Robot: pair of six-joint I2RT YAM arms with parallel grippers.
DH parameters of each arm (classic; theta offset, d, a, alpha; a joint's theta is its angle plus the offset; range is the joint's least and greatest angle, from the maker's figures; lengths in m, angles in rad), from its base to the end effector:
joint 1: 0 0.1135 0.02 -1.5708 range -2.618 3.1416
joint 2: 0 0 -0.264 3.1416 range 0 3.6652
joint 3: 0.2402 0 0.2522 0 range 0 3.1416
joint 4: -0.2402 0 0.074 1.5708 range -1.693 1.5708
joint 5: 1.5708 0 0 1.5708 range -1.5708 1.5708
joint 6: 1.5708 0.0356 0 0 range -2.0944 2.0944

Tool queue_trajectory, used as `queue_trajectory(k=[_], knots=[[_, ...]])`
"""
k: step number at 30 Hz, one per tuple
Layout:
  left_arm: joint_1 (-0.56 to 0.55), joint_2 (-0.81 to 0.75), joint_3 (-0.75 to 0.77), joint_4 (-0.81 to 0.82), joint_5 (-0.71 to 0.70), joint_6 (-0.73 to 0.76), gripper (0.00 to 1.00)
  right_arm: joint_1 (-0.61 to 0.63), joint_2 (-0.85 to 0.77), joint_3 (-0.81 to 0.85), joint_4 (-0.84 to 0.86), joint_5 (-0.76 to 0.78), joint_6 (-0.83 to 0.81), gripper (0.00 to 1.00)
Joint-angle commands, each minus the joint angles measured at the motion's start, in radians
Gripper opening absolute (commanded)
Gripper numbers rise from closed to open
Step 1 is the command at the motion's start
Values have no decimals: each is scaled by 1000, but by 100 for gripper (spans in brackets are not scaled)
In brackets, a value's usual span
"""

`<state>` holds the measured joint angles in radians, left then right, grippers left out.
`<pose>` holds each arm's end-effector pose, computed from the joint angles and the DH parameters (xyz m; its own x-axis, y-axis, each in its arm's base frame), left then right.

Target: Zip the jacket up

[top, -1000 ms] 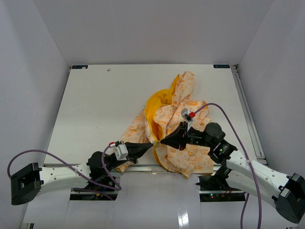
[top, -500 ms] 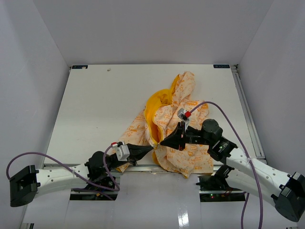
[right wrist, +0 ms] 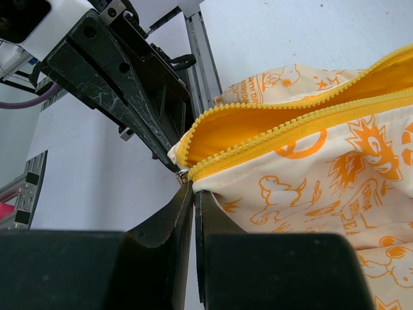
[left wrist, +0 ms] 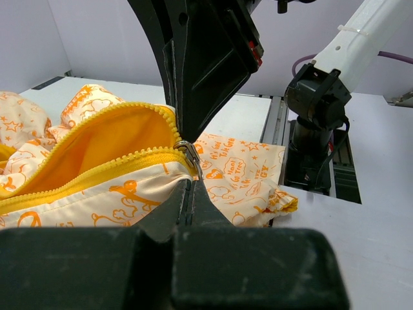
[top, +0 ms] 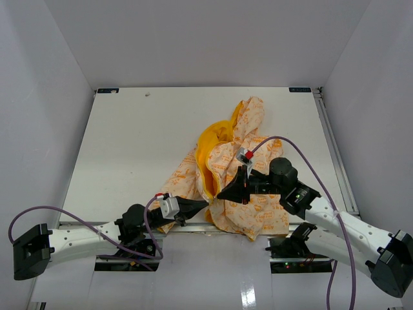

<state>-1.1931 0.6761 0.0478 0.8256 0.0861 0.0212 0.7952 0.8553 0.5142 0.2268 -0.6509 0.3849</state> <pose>0.0543 -0.1451 0.2047 0.0926 -0.1760 -0.9800 0.9554 0.2928 0.0376 0.1242 0.1575 0.2757 -0.4455 -0.0277 -0.8948 -0.8871 0.1485 0.4371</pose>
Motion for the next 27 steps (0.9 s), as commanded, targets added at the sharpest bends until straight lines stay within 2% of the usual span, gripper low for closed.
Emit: queue_trajectory(k=[1,13,27], knots=[[1,14,-7,-105,56,-13,0,-14,-9,91,32,18,-40,8],[1,86,27,-116,140,-12,0,-14,40,140,-3,-11,-70,8],[3,158,62,-153,133,-12,0,-16,42,151,-9,16,-69,8]])
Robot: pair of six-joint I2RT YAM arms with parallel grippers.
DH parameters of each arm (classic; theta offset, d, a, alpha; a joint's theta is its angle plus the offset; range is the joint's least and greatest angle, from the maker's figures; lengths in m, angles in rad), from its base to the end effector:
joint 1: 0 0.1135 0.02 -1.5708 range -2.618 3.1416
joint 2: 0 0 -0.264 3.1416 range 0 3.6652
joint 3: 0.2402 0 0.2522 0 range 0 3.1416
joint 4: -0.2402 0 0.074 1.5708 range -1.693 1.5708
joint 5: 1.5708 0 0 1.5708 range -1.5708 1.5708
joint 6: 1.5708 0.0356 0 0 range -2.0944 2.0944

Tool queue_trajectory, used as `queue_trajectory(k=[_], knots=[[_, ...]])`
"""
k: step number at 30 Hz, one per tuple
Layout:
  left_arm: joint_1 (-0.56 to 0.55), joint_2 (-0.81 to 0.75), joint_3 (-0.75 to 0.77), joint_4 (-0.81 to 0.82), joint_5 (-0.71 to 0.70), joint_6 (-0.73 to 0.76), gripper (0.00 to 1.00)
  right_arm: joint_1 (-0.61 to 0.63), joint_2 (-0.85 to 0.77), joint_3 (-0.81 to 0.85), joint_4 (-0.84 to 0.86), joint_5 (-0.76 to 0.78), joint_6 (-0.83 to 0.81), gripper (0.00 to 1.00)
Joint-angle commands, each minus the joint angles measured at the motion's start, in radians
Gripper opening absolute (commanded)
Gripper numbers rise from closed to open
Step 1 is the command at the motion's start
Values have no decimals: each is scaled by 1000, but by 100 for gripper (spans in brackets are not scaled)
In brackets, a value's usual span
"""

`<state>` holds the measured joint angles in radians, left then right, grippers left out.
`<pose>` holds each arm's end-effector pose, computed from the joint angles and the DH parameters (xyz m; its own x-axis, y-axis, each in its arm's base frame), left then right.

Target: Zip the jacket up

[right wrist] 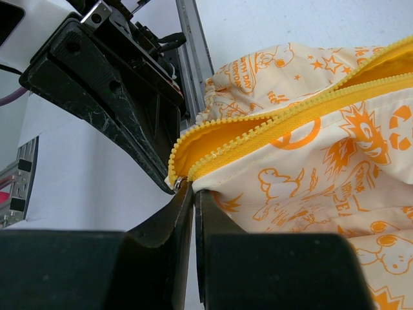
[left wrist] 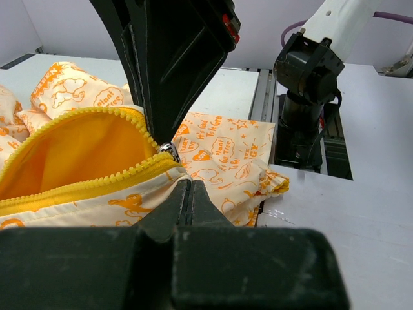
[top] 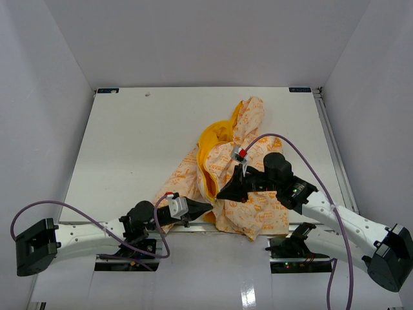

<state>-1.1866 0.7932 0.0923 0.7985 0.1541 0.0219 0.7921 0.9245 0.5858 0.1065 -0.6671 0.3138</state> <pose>0.0584 -0.1591 0.2001 0.0578 -0.0853 -0.9947 0.9723 0.2307 0.0368 0.1327 0.1658 0.2760 -0.4569 -0.1178 -0.8817 -0.8843 0.1677 0.4358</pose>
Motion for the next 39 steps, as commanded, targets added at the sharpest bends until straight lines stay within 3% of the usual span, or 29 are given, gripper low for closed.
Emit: queue_trajectory(k=[1,7,11,16,24,30,35,39], knots=[[-4,50,23,-132,64,-13,0,-13,-29,81,111,33,2,8],[-4,40,0,-84,-37,-54,2,-14,-36,76,104,27,2,8],[-5,-65,-46,-36,-131,-94,30,-13,-37,53,125,12,18,8],[-5,-156,-65,-45,-187,-108,45,-13,-41,32,171,-3,54,8],[-5,-144,-45,-30,-172,-143,54,-13,-39,17,176,-8,55,8],[-5,-211,-42,-76,-202,-254,66,-13,-49,16,164,0,45,8],[-5,-334,-29,-204,-336,-393,72,-13,-56,16,155,7,38,8],[-4,-341,-8,-245,-425,-497,76,-13,-53,14,163,4,41,8]])
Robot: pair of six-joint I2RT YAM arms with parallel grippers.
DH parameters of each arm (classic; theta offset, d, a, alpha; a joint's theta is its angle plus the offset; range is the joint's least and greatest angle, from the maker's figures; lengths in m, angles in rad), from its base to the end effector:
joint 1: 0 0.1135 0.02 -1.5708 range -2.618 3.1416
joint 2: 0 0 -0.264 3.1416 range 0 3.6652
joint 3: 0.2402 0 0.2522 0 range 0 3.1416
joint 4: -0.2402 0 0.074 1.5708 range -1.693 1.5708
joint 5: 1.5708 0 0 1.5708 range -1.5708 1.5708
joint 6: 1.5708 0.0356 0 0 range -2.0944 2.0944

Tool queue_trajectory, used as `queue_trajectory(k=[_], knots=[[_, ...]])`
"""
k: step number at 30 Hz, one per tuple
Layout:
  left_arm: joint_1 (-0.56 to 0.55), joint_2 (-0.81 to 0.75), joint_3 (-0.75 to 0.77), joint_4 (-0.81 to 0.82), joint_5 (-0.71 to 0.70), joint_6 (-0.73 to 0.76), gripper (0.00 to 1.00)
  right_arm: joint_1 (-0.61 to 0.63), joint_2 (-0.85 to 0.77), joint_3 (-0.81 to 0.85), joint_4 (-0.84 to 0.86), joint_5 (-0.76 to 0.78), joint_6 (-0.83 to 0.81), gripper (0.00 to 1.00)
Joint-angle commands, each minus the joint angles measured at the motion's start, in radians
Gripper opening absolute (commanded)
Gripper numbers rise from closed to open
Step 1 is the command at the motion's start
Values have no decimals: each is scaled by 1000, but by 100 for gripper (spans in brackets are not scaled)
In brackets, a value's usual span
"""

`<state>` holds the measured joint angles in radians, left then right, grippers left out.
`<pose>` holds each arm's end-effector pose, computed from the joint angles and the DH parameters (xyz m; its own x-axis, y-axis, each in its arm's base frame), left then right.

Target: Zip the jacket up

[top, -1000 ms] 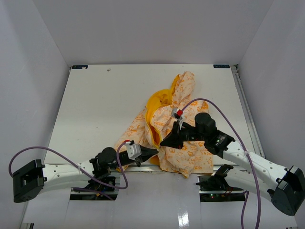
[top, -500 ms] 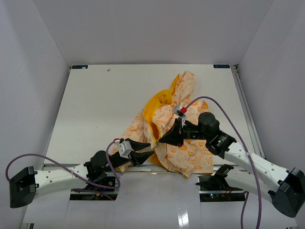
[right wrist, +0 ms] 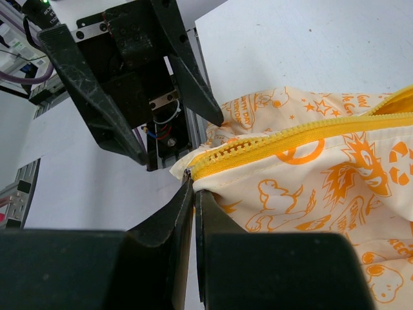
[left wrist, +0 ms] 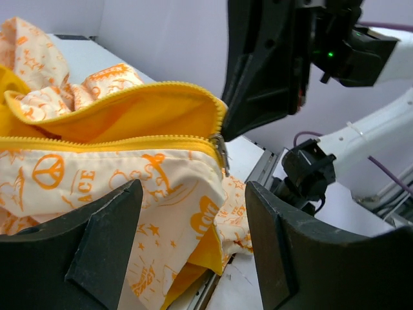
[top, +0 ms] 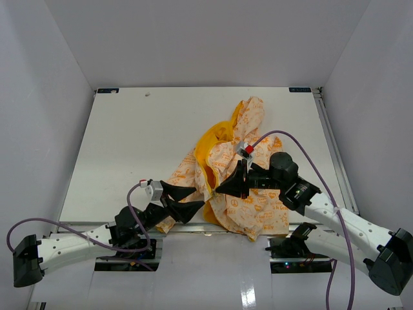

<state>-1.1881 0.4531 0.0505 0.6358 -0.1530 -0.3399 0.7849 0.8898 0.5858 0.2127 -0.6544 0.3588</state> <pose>0.0565 -0.1258 0.2135 -0.2058 -0.3710 -0.9055 0.8409 0.4062 -0.3576 0.1313 0.1618 0.2932 -0.4079 -0.0137 -0.9129 -0.9039 0.1471 0.4017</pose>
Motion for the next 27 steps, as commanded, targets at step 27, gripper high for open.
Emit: queue_trajectory(k=[27], knots=[[-2,210,173,-85,-40,-266,65,-6,-18,2,72,-5,-2,8]])
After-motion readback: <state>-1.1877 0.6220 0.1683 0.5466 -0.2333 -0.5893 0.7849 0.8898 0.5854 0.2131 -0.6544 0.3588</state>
